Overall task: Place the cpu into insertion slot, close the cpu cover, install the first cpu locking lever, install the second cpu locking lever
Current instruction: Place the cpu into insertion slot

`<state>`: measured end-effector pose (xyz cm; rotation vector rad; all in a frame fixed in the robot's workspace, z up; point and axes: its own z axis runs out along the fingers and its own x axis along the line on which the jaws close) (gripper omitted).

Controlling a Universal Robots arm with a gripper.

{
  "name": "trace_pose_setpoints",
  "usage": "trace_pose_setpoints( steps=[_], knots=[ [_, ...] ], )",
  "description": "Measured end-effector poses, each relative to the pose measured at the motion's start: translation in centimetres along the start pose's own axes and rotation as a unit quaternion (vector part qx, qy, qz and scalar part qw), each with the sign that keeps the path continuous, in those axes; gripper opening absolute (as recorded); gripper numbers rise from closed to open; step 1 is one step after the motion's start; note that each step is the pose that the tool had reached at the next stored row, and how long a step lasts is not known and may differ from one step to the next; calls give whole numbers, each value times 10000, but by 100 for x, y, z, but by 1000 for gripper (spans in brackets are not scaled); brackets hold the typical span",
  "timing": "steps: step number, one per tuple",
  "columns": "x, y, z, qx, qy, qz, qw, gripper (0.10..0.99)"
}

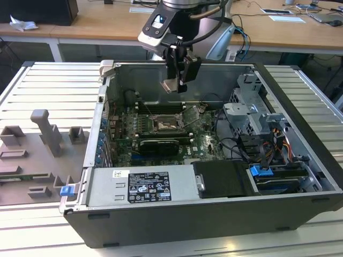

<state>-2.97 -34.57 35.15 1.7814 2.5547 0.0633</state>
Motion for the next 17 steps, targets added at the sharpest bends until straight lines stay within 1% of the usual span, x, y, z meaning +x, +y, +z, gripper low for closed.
trace_pose_setpoints(
  steps=[2,3,5,6,8,10,11,12,14,15,16,17],
  knots=[
    [0,-1,27,1,-2,0,10000,541],
    [0,-2,44,6,-16,0,10000,541],
    [0,-3,64,11,-30,63,10000,541],
    [0,-3,67,12,-39,123,9999,541],
    [0,-4,82,18,-65,392,9992,541],
    [0,-4,91,20,-75,514,9986,541],
    [0,-5,104,21,-85,664,9978,541],
    [0,-5,120,23,-96,826,9965,541],
    [0,-6,135,24,-104,970,9952,541],
    [0,-7,156,25,-114,1104,9938,541],
    [0,-8,173,26,-120,1173,9930,541],
    [0,-9,188,27,-122,1210,9926,541]
  ],
)
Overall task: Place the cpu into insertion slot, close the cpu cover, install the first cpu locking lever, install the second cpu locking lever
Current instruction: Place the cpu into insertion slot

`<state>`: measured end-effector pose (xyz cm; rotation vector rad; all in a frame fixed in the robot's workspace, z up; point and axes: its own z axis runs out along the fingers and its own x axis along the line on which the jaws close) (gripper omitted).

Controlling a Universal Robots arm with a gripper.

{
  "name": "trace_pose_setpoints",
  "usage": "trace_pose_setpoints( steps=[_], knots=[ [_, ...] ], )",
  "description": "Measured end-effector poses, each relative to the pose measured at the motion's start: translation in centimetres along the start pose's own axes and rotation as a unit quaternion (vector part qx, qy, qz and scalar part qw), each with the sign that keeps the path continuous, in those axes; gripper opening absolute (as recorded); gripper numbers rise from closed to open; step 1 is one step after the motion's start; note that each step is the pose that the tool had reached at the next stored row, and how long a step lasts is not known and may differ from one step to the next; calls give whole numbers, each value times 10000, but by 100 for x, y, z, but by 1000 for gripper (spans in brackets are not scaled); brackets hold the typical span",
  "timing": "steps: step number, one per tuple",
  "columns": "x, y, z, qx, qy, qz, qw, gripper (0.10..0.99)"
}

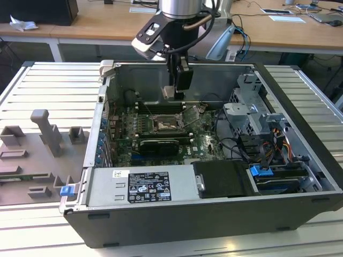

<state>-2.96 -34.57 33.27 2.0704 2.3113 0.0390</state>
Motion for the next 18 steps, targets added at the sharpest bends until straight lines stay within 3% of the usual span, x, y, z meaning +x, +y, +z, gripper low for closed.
trace_pose_setpoints(
  steps=[10,18],
  knots=[
    [3,-9,214,1,-6,129,9999,541],
    [4,-15,335,2,-10,187,9998,541]
  ],
)
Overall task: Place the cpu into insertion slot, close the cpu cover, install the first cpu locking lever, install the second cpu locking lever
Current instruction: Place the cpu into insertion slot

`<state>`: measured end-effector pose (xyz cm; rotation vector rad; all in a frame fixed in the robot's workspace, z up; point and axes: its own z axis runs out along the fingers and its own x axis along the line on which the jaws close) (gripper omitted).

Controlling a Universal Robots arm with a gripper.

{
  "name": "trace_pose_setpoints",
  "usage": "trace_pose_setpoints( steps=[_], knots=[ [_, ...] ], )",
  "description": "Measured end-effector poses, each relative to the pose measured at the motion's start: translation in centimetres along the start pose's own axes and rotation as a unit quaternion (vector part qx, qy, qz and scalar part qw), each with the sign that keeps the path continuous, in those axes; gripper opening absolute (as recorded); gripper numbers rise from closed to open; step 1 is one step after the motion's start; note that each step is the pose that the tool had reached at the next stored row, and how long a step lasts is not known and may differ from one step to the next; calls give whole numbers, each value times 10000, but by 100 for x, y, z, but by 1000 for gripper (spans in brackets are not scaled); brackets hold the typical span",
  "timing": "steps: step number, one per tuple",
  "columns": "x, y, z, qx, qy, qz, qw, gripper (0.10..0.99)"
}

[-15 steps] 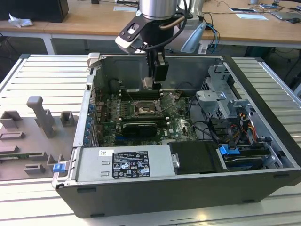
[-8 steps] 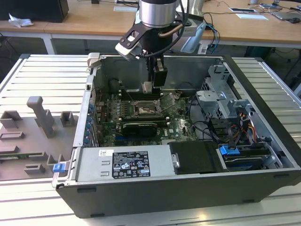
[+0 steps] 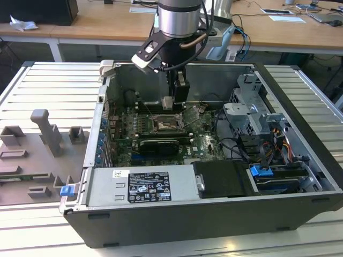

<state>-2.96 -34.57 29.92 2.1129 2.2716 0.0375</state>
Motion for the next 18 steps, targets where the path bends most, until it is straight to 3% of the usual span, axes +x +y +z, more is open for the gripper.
trace_pose_setpoints(
  steps=[9,18],
  knots=[
    [4,-12,270,0,-3,41,10000,541],
    [7,-20,465,1,-4,50,10000,541]
  ],
)
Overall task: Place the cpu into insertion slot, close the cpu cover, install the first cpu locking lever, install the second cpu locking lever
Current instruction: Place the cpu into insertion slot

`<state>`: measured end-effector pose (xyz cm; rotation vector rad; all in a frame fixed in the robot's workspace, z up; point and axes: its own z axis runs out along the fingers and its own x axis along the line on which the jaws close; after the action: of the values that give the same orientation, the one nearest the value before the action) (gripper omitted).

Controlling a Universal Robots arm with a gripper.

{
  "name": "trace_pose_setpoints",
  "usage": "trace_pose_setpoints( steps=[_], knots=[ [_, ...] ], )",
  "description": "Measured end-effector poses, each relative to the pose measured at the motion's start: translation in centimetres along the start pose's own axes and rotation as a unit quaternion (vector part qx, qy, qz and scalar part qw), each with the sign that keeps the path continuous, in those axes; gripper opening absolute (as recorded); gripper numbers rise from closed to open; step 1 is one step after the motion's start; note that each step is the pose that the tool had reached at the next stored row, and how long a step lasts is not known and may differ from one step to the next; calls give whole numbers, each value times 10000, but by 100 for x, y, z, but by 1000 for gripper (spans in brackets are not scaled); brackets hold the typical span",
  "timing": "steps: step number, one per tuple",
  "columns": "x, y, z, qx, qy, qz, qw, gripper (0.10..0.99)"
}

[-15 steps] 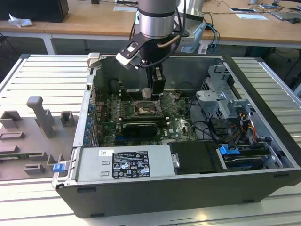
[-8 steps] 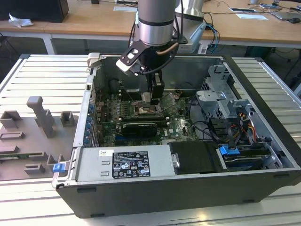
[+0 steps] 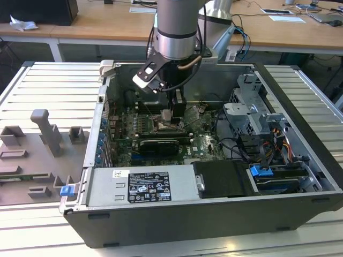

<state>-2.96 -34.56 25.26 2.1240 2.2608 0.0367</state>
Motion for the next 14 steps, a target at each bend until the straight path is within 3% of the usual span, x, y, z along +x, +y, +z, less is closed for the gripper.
trace_pose_setpoints(
  steps=[2,8,10,14],
  knots=[
    [1,-3,69,0,0,0,10000,541],
    [1,-7,100,-12,-44,1,10000,541],
    [0,110,106,-7,-43,0,10000,541],
    [72,127,106,-7,-44,0,10000,541]
  ],
)
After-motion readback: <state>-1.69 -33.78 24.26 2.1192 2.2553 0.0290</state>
